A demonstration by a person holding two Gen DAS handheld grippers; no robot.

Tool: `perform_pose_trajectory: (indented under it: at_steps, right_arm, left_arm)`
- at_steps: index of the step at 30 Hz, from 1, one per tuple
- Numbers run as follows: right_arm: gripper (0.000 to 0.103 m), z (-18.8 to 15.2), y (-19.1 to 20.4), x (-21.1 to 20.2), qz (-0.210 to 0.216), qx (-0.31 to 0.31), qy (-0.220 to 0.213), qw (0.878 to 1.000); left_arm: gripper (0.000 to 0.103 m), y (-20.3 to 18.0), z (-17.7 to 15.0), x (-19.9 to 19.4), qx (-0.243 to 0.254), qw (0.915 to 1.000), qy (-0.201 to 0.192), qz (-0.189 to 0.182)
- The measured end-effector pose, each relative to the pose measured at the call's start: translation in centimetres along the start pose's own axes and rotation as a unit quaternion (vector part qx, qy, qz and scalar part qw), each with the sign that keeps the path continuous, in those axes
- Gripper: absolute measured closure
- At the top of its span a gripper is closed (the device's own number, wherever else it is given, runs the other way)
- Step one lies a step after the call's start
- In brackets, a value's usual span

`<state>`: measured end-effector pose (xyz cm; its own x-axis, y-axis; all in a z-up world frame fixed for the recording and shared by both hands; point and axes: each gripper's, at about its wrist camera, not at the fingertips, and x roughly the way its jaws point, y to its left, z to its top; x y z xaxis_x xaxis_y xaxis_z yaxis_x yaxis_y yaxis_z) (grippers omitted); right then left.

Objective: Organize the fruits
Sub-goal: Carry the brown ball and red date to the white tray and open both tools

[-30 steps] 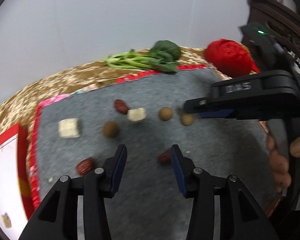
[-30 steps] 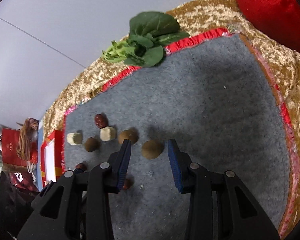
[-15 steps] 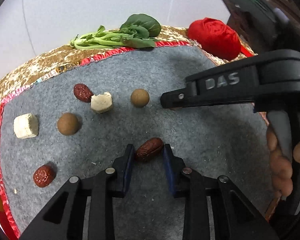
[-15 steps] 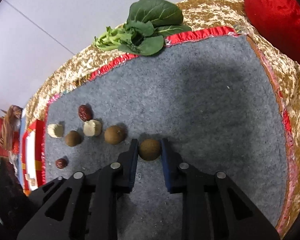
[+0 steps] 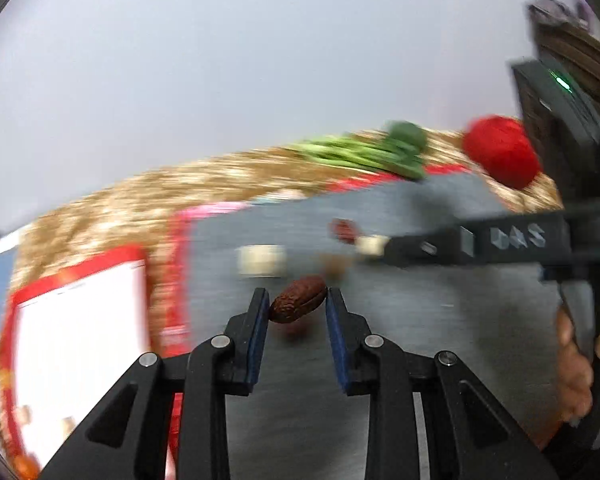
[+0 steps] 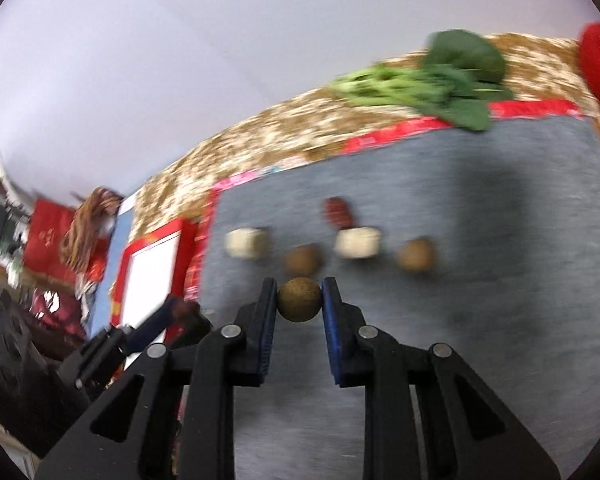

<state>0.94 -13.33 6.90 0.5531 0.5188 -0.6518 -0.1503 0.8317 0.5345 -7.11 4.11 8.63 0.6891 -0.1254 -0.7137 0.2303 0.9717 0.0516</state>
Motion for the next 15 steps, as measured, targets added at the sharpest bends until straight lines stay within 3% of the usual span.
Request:
perform_pose_trajectory:
  at_steps: [4, 8, 11, 15]
  right_arm:
    - [0.079, -1.3, 4.6, 1.8, 0.031, -0.043, 0.006, 0.999]
    - [0.079, -3.1, 9.3, 3.4, 0.068, -0.095, 0.014, 0.993]
    - [0.079, -4.8, 12.7, 4.7, 0.094, -0.138, 0.019, 0.986]
    - [0.079, -7.0, 15.3, 6.5, 0.098, -0.182, 0.041, 0.977]
  left_arm:
    - [0.075, 4.8, -0.8, -1.7, -0.042, 0.9956, -0.008, 0.083]
    - [0.075, 9.4, -1.7, -2.9, -0.086, 0.9824, -0.003, 0.166]
    - [0.075, 11.3, -2.1, -3.6, -0.106, 0.9729, -0.003, 0.205]
    - [0.075, 13.2, -2.8, -4.3, -0.109, 0.9616, -0.007, 0.252]
